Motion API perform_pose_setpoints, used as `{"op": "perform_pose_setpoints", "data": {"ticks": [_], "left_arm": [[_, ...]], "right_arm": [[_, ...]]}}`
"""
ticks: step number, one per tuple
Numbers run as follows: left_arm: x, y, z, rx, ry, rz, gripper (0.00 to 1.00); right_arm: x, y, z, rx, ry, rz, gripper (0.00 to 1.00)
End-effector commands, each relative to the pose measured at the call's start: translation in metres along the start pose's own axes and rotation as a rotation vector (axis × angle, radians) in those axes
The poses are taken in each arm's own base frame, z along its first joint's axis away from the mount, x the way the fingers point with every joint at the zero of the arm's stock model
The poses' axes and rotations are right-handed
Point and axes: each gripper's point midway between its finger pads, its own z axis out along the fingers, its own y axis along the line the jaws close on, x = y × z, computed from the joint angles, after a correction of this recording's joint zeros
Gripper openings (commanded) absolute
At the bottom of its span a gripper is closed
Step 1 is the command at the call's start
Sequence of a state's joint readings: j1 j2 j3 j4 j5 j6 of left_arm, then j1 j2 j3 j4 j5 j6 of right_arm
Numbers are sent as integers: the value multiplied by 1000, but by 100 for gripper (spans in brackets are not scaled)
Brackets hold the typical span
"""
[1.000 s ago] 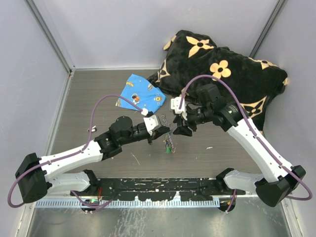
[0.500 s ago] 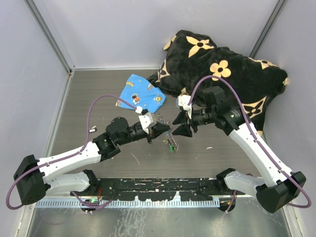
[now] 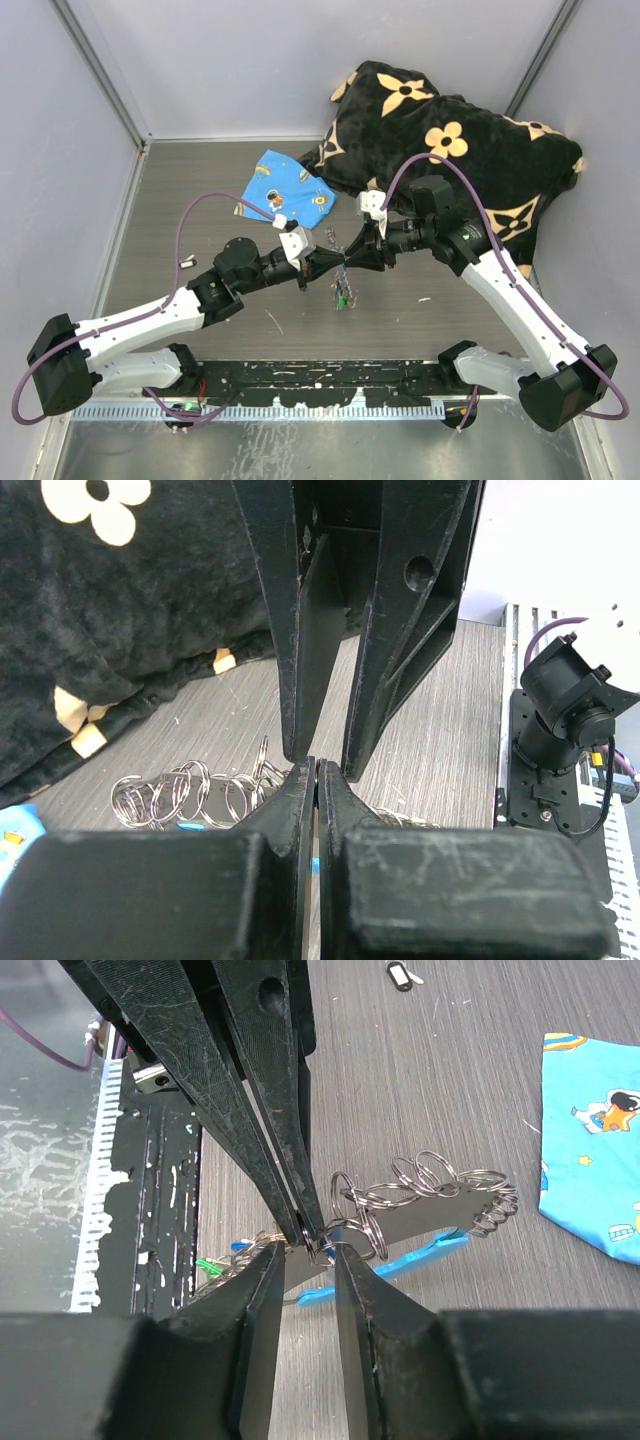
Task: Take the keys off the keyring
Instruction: Remove the key from the keyring.
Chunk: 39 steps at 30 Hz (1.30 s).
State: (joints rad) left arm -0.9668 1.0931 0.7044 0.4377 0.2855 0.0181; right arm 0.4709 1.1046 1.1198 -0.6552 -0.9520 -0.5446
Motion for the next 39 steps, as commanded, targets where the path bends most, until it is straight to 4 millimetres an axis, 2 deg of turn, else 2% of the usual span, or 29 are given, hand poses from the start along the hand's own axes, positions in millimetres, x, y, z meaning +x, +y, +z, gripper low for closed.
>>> {"op": "perform_pose_setpoints", "data": {"ticks": [1, 7, 16, 20, 24, 29, 39], "left_arm": [[-56, -1, -4, 6, -186, 48, 0], [-59, -2, -6, 9, -194, 48, 0], [-59, -3, -5, 14, -196, 46, 0], [-59, -3, -5, 15, -196, 47, 0], [-59, -4, -5, 22, -198, 44, 0], [-63, -5, -6, 24, -210, 44, 0], [-62, -5, -6, 23, -213, 39, 0]], "right_arm": [[-12, -5, -2, 25, -35, -44, 31], [-8, -8, -2, 39, -26, -50, 26], [-8, -8, -2, 36, -24, -74, 23], [-7, -9, -3, 41, -13, -91, 31], [-8, -8, -3, 34, -15, -102, 32], [-12, -6, -3, 16, -29, -119, 24], [-31, 5, -5, -38, -82, -128, 1]]}}
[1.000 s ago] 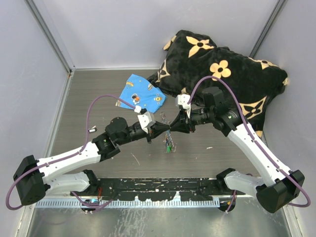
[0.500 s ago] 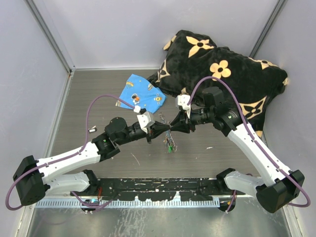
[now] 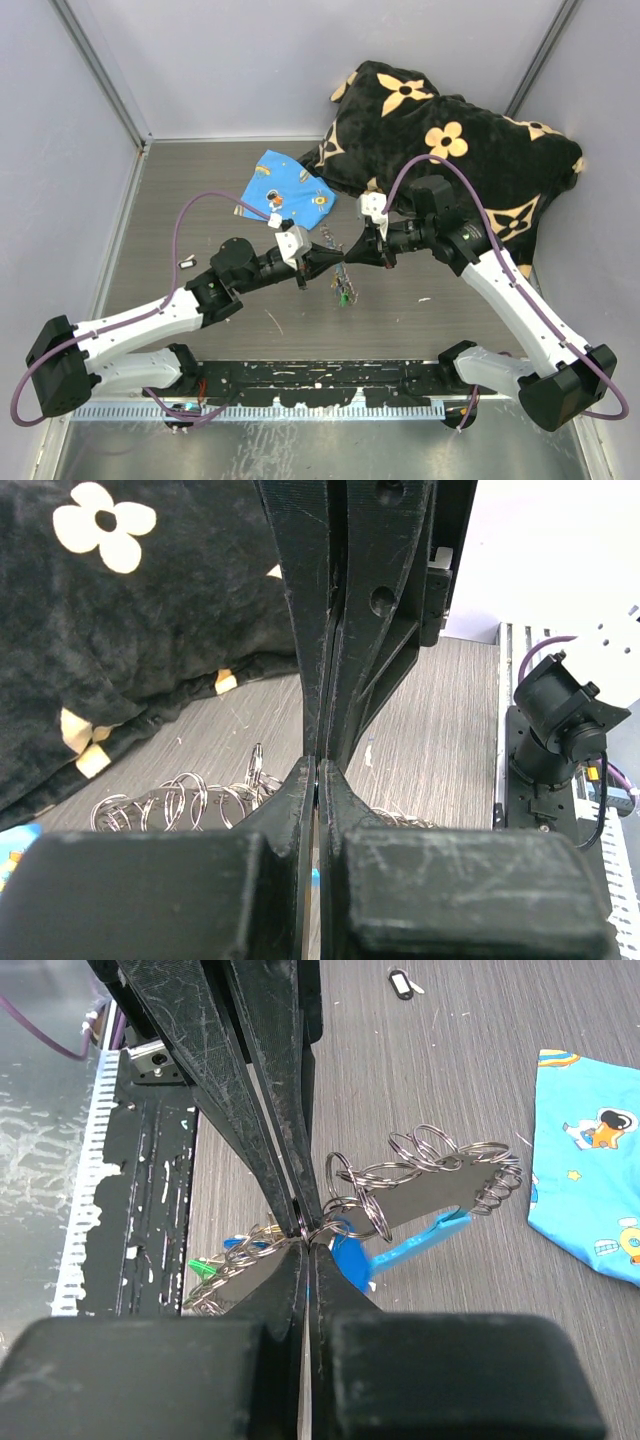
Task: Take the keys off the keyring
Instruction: Remove the key from the keyring.
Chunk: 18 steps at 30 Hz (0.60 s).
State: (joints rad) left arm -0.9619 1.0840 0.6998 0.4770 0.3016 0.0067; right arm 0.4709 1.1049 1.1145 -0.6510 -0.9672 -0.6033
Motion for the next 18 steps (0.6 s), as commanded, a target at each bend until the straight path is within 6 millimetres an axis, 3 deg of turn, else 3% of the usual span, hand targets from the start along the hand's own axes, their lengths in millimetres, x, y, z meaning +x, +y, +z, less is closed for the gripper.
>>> {"op": "perform_pose_setpoints", "data": {"ticks": [1, 7, 11, 16, 18], "left_arm": [[-51, -3, -3, 12, -170, 37, 0], [-51, -3, -7, -3, -175, 21, 0], [-51, -1, -16, -22, -170, 28, 32], [-44, -8, -32, 20, -94, 90, 51], [-35, -16, -35, 68, -49, 122, 54]], "right_arm": [[-33, 5, -7, -24, -79, -73, 1], [-31, -1, -11, 23, -41, -72, 1], [-21, -6, -16, 54, 27, -106, 1], [-3, -9, -25, 51, 186, -179, 1], [5, -10, -28, 35, 272, -196, 1]]}}
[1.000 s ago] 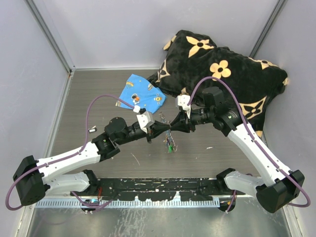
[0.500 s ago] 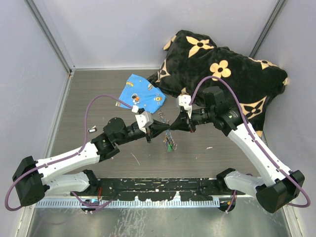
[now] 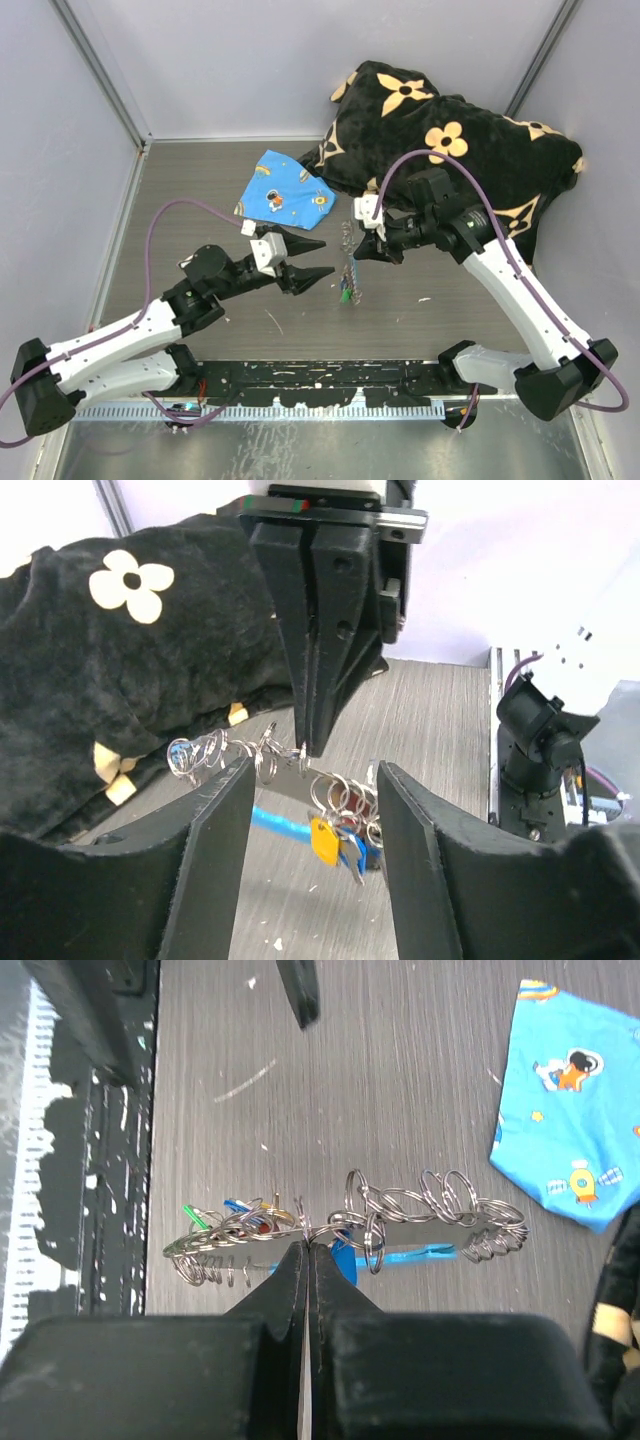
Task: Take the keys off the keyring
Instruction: Remove the key from the keyring.
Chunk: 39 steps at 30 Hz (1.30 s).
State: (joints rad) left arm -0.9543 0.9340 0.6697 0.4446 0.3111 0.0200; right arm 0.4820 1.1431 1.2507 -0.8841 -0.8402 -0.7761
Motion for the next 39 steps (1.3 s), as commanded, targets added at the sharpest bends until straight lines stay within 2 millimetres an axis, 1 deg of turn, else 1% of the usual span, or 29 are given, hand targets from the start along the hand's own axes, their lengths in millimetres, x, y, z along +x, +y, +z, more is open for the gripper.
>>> {"op": "perform_pose_setpoints", "data": {"ticks": [1, 5, 7, 9, 11, 14, 17, 21, 28, 35, 39], "left_arm": [[1, -13, -9, 93, 48, 92, 54], [17, -16, -3, 133, 87, 104, 52], [20, -14, 5, 131, 75, 97, 48], [19, -11, 14, 115, 47, 93, 43], [18, -7, 24, 95, 21, 100, 41], [15, -2, 36, 57, -18, 102, 40], [18, 0, 43, 42, -36, 85, 40], [23, -2, 49, 35, -56, 54, 37], [31, 0, 53, 10, -48, 33, 31], [40, 1, 55, 9, -28, 27, 29], [44, 0, 55, 13, -19, 24, 24]], "right_arm": [[5, -5, -14, -14, 161, -138, 1], [12, -6, -21, -60, 286, -192, 1], [14, -7, -22, -70, 346, -204, 1], [16, -6, -22, -94, 392, -212, 1], [17, -4, -21, -117, 424, -206, 1], [17, -4, -19, -135, 454, -196, 1], [15, -5, -17, -141, 466, -162, 1], [14, -3, -14, -148, 466, -151, 1], [8, -2, -12, -152, 443, -139, 1], [5, 0, -9, -162, 426, -122, 1], [4, -1, -9, -160, 424, -119, 1]]}}
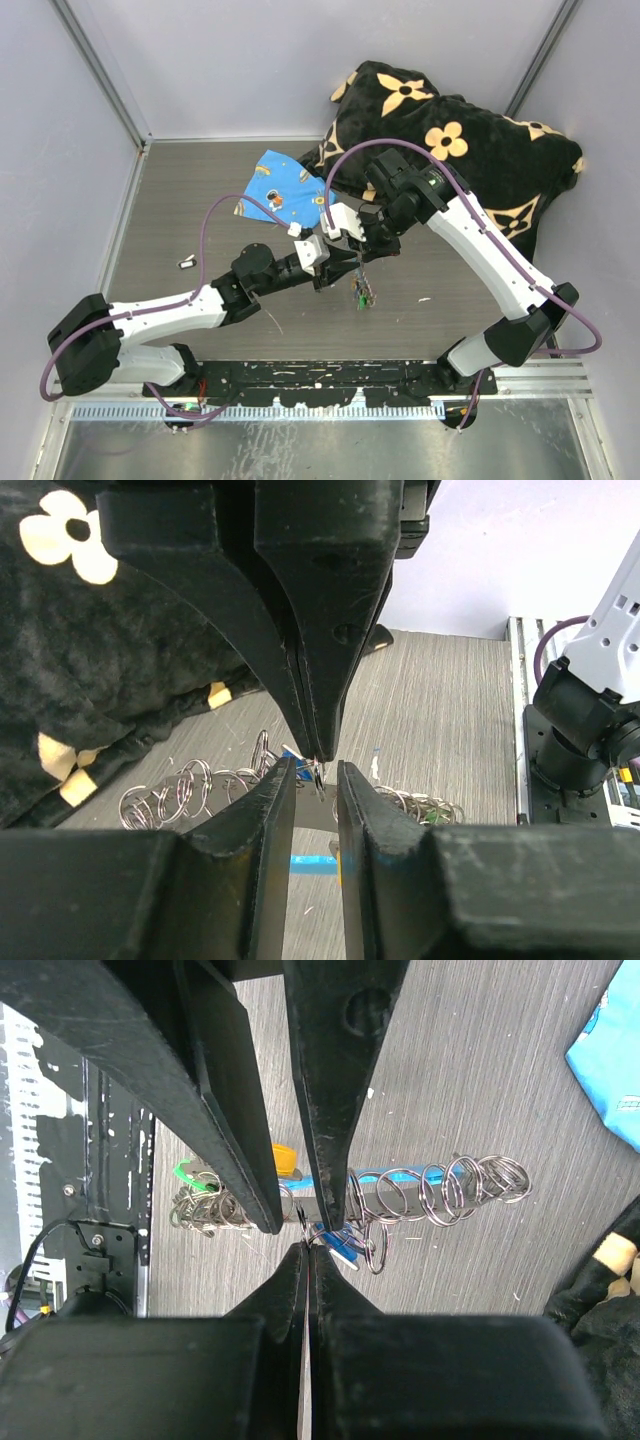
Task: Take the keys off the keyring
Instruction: Remove the key from the keyring.
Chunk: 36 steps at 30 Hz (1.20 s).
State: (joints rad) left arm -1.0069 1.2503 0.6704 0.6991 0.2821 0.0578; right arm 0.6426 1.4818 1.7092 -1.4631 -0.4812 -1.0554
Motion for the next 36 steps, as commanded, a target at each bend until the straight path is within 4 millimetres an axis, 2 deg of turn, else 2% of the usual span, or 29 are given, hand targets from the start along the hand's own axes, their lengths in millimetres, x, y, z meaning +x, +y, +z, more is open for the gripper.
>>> {"op": "perform_pose_setpoints", "data": {"ticks": [1, 21, 28, 31, 33, 36], "left_arm": [[-21, 3, 4, -13, -74, 13, 23], [-13, 3, 6, -7, -39, 22, 17], [-19, 3, 6, -7, -35, 24, 0], [-21, 2, 5, -1, -34, 22, 0], [-25, 2, 3, -3, -42, 21, 0], [-32, 2, -1, -14, -62, 13, 0]], "right_arm": [[-19, -1, -11, 26, -61, -19, 1], [-22, 4, -10, 8, -82, -5, 1], [-23, 8, -8, -6, -94, -2, 1], [-24, 9, -8, -9, -99, 0, 1], [-25, 10, -9, -9, -103, 0, 6], [-27, 10, -12, -4, -120, 7, 22]]}}
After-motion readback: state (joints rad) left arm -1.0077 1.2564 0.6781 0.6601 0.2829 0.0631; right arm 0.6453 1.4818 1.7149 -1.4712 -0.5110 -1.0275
